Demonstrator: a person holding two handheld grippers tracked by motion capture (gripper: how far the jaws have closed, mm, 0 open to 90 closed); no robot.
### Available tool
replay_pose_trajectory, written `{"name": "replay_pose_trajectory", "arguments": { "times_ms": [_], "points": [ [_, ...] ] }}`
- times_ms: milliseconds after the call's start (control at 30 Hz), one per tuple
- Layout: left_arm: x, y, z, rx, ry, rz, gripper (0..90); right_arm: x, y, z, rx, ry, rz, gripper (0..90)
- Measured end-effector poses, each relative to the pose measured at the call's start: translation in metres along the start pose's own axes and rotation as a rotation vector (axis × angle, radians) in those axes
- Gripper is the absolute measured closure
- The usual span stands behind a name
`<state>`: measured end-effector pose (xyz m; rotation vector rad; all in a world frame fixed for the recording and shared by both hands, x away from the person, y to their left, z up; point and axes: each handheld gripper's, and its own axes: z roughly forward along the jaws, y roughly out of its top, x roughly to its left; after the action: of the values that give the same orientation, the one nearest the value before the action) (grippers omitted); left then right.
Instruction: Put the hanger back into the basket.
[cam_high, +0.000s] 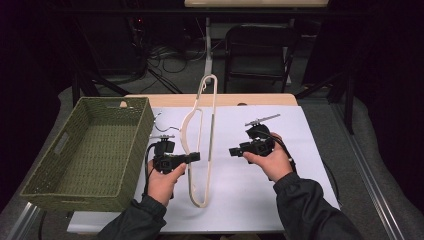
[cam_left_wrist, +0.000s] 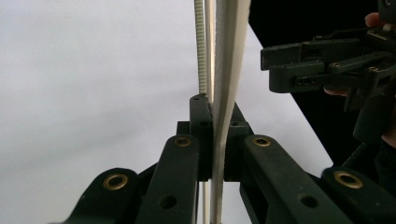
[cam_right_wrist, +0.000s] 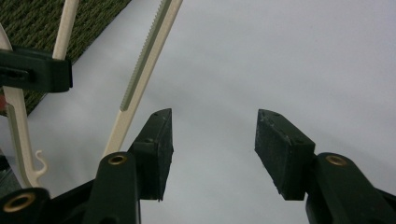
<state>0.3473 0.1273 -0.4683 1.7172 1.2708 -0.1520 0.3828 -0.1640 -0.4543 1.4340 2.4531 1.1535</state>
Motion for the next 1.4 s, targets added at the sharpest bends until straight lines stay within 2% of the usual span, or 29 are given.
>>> {"name": "replay_pose_trajectory", "arguments": {
  "times_ms": [333,467,633,833,1000,1167,1267,1300,1400],
  "points": [
    [0.002,0.008,-0.01,0.067,-0.011,-0.014,87.2,-0.001,-0.002,-0.001,0.006,-0.008,-0.002,46.0],
    [0.0,0.012,-0.026,0.076,-0.024,-0.021,87.2,-0.001,-0.005,-0.006,0.021,-0.02,-0.016,45.1],
    [0.0,0.019,-0.056,0.071,-0.037,-0.034,87.2,-0.005,-0.012,-0.016,0.022,-0.046,-0.024,43.3],
    [0.001,0.026,-0.097,0.062,-0.011,-0.021,87.2,-0.015,-0.027,-0.027,0.008,-0.093,-0.039,37.9],
    [0.005,0.032,-0.123,0.089,0.023,-0.004,87.2,-0.024,-0.041,-0.031,0.028,-0.173,-0.084,37.2],
    [0.013,0.038,-0.14,0.147,0.048,-0.011,87.2,-0.032,-0.056,-0.033,0.039,-0.179,-0.061,37.9],
    [0.02,0.042,-0.148,0.176,0.062,-0.033,87.2,-0.035,-0.063,-0.034,0.05,-0.188,-0.053,38.0],
    [0.022,0.043,-0.151,0.178,0.067,-0.041,87.2,-0.036,-0.066,-0.033,0.036,-0.179,-0.046,38.0],
    [0.029,0.048,-0.158,0.194,0.091,-0.047,87.2,-0.039,-0.072,-0.034,0.05,-0.177,-0.033,38.1]
  ]
}}
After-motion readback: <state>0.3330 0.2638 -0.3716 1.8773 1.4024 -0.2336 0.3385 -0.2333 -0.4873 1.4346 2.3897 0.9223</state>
